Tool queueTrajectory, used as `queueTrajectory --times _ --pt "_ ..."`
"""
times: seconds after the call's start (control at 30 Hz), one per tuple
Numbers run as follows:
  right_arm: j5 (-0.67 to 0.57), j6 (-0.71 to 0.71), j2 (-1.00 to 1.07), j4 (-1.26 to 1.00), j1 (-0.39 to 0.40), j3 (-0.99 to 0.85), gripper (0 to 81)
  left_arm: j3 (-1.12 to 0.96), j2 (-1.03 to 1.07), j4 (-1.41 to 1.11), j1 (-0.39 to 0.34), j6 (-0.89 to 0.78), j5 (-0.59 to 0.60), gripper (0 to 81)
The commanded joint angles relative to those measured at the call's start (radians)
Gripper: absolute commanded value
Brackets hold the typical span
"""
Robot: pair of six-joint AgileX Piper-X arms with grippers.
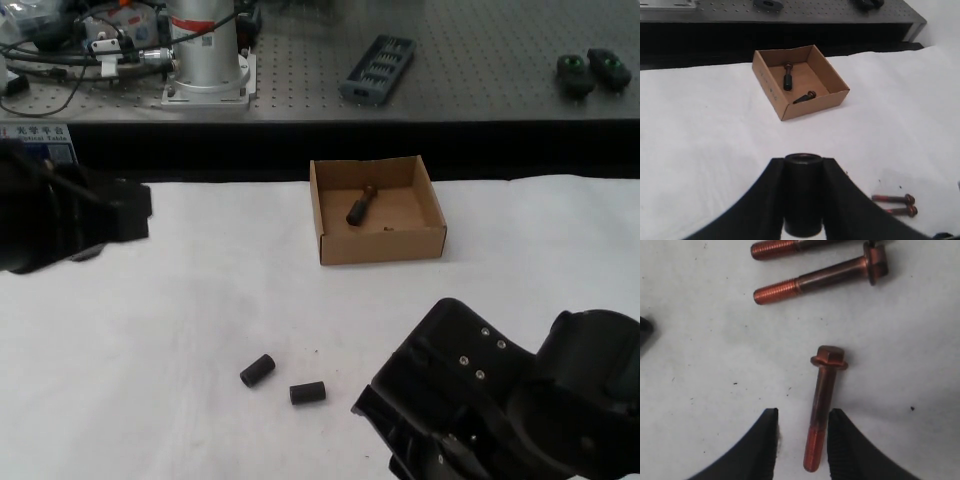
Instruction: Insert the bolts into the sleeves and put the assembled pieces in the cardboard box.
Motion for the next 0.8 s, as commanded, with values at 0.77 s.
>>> queueTrajectory --times 0.77 --pt "0.004 -0.029 0.030 0.009 -0.015 0.011 26.3 0.203 -0.011 -0.020 -0.233 0.182 0.120 0.6"
